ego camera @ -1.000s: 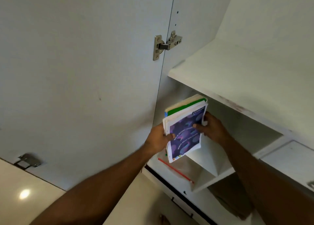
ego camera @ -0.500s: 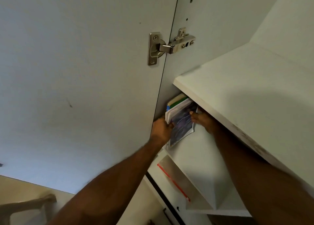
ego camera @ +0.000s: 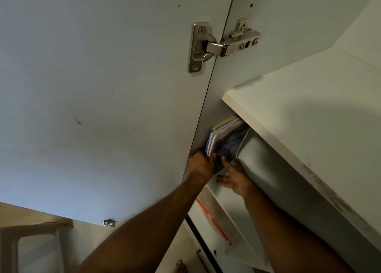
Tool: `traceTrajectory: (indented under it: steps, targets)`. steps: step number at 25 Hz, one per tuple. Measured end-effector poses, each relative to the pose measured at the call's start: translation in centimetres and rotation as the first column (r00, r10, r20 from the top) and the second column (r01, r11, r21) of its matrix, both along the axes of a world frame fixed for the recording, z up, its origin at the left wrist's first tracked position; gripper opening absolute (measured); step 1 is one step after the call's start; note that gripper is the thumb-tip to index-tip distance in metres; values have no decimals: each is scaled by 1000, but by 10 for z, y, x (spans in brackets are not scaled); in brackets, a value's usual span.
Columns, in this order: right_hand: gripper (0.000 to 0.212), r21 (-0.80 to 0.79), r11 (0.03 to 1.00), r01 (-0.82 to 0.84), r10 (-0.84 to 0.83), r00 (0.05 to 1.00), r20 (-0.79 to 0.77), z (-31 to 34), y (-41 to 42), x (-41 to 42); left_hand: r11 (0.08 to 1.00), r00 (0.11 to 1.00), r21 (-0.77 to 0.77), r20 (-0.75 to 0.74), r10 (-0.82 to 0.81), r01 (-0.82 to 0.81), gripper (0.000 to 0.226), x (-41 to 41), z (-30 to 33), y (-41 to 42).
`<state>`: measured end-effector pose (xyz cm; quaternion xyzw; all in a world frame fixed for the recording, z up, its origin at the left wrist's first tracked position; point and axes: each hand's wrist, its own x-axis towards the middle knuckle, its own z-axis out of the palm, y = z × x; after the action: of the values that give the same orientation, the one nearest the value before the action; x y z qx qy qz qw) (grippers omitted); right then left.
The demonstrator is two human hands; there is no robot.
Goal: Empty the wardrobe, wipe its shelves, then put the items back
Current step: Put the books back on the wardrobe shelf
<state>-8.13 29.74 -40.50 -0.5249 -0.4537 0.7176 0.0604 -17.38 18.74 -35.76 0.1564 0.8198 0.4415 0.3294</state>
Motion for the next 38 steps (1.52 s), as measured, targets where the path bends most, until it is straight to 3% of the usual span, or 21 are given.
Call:
traceTrajectory:
  steps: [4, 12, 14, 18, 21, 24, 27, 30, 35, 38]
  targets:
    - [64, -127, 992, 12, -20, 998, -67, -14, -9, -10, 1000, 999, 10, -33, -8, 8, 36, -3, 1, -9]
    - [62, -137, 990, -29, 19, 997, -77, -37, -9, -2, 994, 996, -61, 22, -85, 87, 48, -3, 6, -18]
    - [58, -64, 998, 29, -29, 1000, -1, -40, -7, -4, 992, 994, -63, 48, -102, 105, 59, 5, 12, -34]
    - [32, 315, 945, 85, -156, 965, 209, -32, -25, -5, 995, 991, 64, 110, -77, 70, 56, 27, 15, -105]
    - [6, 438, 896, -71, -4, 986, 168, -9, -83, 5, 988, 986, 144, 163, 32, -56, 37, 38, 16, -186]
    - [14, 375, 886, -273, 268, 961, 67, 6, -161, 9, 962, 951, 142, 240, 195, -233, 21, 47, 11, -278]
    - [13, 294, 741, -603, 609, 789, 82, 9, -266, -6, 885, 876, 111, 242, 418, -453, 17, 55, 4, -386]
    - [9, 229, 536, -813, 827, 560, 51, 17, -392, -25, 749, 752, 127, 247, 612, -651, 18, 69, 8, -503]
    - [8, 161, 232, -959, 972, 236, 3, 41, -572, -44, 503, 524, 150, 207, 826, -851, 14, 104, 11, -676]
    - [9, 172, 104, -980, 995, 103, -18, 48, -651, -53, 351, 368, 114, 220, 903, -929, 12, 123, 1, -760]
